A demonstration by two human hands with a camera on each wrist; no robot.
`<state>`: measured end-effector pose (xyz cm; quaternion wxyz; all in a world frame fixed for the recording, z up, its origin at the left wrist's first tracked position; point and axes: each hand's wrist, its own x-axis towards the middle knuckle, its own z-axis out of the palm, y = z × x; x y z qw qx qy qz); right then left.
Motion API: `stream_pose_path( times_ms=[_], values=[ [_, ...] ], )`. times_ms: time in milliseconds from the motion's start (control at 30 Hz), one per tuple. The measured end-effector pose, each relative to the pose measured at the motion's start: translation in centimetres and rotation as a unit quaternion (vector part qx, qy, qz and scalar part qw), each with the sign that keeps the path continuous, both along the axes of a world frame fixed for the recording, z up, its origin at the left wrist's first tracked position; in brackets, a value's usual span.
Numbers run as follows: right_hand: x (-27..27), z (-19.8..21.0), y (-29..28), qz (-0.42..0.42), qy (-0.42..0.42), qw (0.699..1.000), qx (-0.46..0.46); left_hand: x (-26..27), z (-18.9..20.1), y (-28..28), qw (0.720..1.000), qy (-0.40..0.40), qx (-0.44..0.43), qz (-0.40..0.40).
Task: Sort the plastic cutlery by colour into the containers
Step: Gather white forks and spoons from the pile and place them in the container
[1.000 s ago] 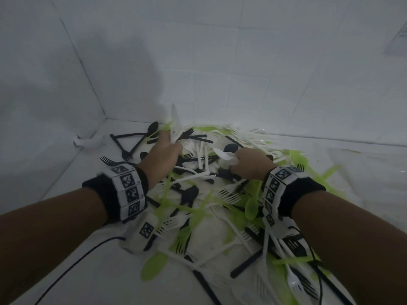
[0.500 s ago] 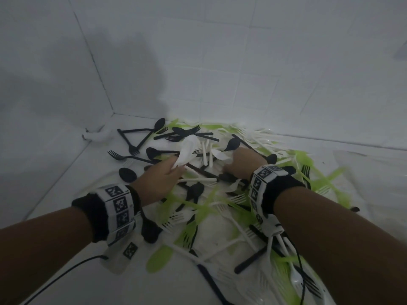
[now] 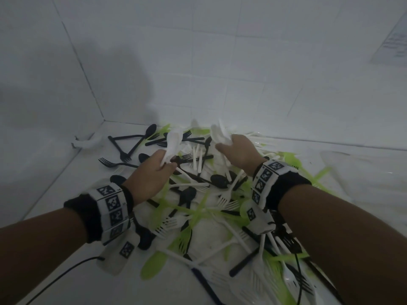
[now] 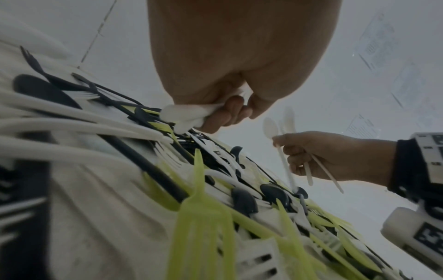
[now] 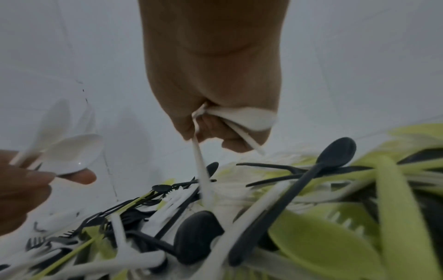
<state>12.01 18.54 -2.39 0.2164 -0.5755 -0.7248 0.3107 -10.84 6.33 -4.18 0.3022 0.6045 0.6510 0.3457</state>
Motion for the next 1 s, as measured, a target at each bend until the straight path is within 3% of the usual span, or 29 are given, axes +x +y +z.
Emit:
stream_pose_path(
  times_ms=[133,267,400,567,733,800,1000],
  values=[
    [1.2,0.8,0.3,-0.076,0.063,0.994,0.037,0.4,0.3,1.1,0.999,0.041,0.016,0.005],
    [3.3,0.2,1.2,-0.121,0.082,0.989,0.003,0.7,0.9,2.4,0.990,0.123,0.030,-0.057],
    [5.2,-1.2,2.1,-0.123,0.046,0.991,-0.019,1.4,1.9,5.5,0.956,0.254,0.049,-0.137],
    [7.3,-2.5,4.3,-0.094,-0.061,0.994,-0.004,2.8,1.4,13.1,0.928,0.344,0.070,-0.126],
    [8.6,-3.1,5.7,-0.106,-0.084,0.991,0.013,4.7,-0.8,19.3,0.894,0.422,0.024,-0.146],
    [8.8,-3.5,6.2,-0.109,-0.088,0.990,0.021,5.4,-1.9,20.9,0.887,0.435,0.010,-0.155],
    [8.5,-4.9,6.9,-0.088,-0.086,0.992,0.003,5.8,-3.5,22.8,0.906,0.403,0.012,-0.131]
  ],
)
